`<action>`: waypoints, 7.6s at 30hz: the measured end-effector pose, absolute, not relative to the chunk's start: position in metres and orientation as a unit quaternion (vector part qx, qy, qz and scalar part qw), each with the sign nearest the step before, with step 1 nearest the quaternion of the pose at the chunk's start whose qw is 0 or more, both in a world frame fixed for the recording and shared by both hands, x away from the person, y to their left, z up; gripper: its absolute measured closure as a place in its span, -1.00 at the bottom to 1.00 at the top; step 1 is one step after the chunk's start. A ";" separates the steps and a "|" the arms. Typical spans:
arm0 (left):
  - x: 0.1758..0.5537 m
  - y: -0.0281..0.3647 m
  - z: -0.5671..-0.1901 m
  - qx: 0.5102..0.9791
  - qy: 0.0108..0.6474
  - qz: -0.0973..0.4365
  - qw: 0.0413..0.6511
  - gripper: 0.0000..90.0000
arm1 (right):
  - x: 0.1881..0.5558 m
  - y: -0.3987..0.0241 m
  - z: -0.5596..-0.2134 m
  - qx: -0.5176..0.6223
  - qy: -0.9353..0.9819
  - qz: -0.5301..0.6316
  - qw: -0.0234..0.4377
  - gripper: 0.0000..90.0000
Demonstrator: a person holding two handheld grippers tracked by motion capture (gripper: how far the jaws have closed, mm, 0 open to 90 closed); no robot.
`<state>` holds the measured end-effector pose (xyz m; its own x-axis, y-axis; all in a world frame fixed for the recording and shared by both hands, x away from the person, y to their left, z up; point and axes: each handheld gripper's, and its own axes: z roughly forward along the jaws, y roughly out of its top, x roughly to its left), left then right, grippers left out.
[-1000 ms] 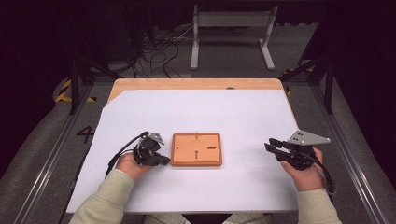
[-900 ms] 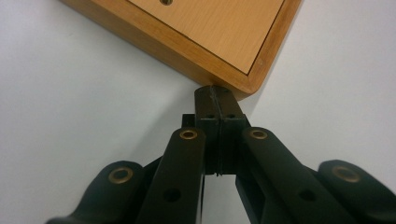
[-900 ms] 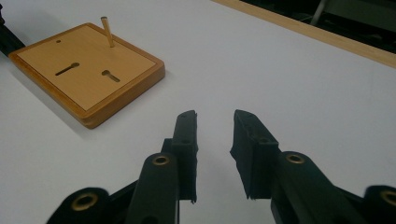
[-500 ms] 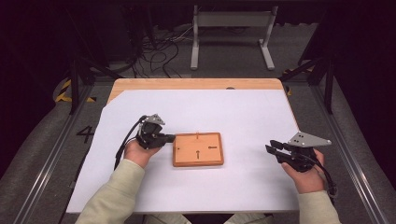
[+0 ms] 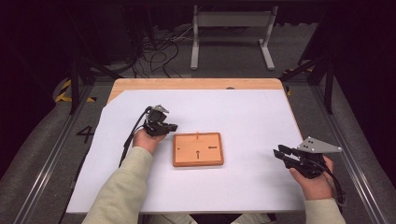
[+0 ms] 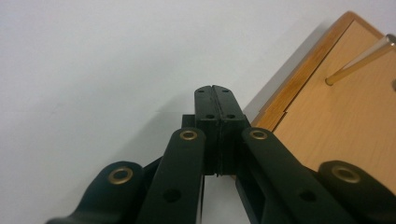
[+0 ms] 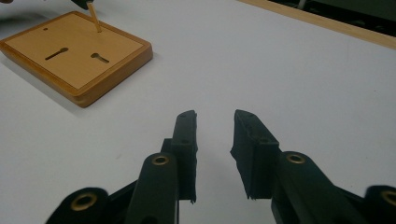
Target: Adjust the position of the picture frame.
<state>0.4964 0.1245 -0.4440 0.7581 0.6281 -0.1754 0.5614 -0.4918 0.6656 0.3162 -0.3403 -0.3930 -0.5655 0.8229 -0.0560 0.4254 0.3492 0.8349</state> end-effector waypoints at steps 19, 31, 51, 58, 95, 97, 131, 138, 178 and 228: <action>0.472 0.129 -0.446 0.901 0.307 -0.031 0.305 1.00 | 0.322 -0.333 -0.392 0.387 0.791 0.411 0.236 0.55; 0.419 0.129 -0.443 0.922 0.268 -0.070 0.271 1.00 | 0.334 -0.316 -0.389 0.364 0.804 0.415 0.223 0.55; 0.404 0.132 -0.434 0.909 0.269 -0.049 0.315 0.80 | 0.321 -0.238 -0.395 0.268 0.863 0.405 0.141 1.00; 0.402 0.142 -0.429 0.899 0.286 -0.022 0.331 0.89 | 0.311 -0.196 -0.402 0.224 0.878 0.410 0.104 1.00; 0.402 0.168 -0.423 0.859 0.334 0.029 0.387 0.82 | 0.293 -0.123 -0.442 0.175 0.921 0.341 0.073 1.00; 0.402 0.168 -0.423 0.859 0.335 0.027 0.386 0.82 | 0.299 -0.132 -0.444 0.191 0.920 0.332 0.083 1.00; 0.459 0.156 -0.405 0.812 0.397 0.048 0.426 0.61 | 0.351 -0.205 -0.422 0.345 0.853 0.345 0.184 1.00; 0.495 0.126 -0.402 0.817 0.393 0.070 0.416 0.92 | 0.333 -0.228 -0.406 0.349 0.842 0.367 0.186 1.00; 0.447 0.100 -0.448 0.894 0.311 -0.035 0.321 1.00 | 0.299 -0.220 -0.403 0.297 0.862 0.385 0.141 1.00; 0.345 0.174 -0.412 0.777 0.312 0.146 0.526 -0.21 | 0.340 -0.278 -0.393 0.347 0.790 0.462 0.207 0.54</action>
